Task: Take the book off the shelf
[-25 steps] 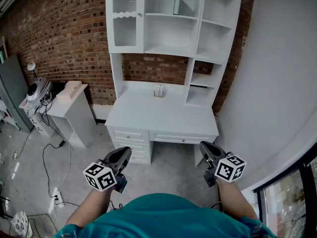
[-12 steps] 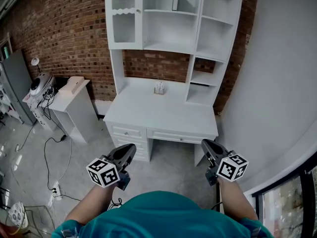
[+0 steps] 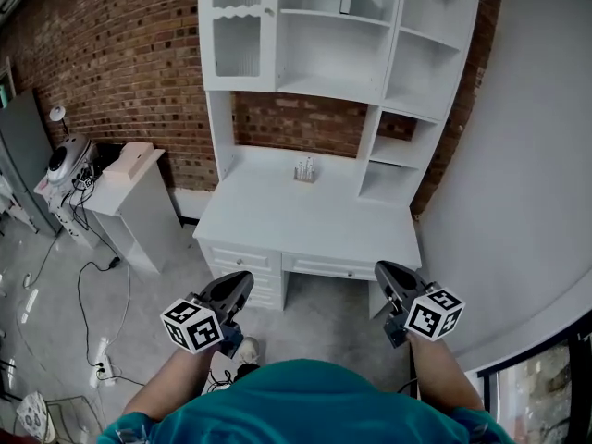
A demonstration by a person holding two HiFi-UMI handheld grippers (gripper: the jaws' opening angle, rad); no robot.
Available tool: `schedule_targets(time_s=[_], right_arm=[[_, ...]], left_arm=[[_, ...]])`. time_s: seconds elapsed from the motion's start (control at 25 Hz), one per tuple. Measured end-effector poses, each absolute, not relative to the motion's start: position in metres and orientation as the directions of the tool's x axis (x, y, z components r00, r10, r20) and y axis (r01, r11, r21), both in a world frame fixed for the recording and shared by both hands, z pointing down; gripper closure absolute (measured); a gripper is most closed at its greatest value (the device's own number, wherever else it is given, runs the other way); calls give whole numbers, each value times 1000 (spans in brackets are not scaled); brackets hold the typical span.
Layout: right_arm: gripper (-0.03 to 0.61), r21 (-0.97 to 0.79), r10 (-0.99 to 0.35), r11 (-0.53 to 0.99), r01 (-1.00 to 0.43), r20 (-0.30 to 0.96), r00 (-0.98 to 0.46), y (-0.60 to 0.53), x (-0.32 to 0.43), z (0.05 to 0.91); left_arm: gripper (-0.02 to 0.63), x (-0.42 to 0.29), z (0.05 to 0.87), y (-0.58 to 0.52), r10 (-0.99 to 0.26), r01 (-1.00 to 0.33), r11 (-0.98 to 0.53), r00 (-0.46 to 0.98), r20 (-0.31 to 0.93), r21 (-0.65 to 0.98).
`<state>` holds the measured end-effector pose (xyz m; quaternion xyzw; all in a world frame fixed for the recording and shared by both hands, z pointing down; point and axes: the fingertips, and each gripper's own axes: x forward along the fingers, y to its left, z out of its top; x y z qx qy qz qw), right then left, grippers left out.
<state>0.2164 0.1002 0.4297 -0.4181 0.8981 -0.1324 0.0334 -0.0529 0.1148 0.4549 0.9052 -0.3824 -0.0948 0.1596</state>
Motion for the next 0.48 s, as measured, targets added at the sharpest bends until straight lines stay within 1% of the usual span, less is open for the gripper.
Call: schedule_targets(time_s=[0.2, 0.48], right_arm=[[557, -272, -797, 575, -772, 29, -604, 19, 181, 432], [557, -286, -832, 532, -797, -3, -555, -97, 125, 418]], left_arm=[[594, -85, 458, 24, -669, -614, -712, 740, -67, 341], [594, -131, 444, -106, -598, -558, -769, 801, -40, 313]])
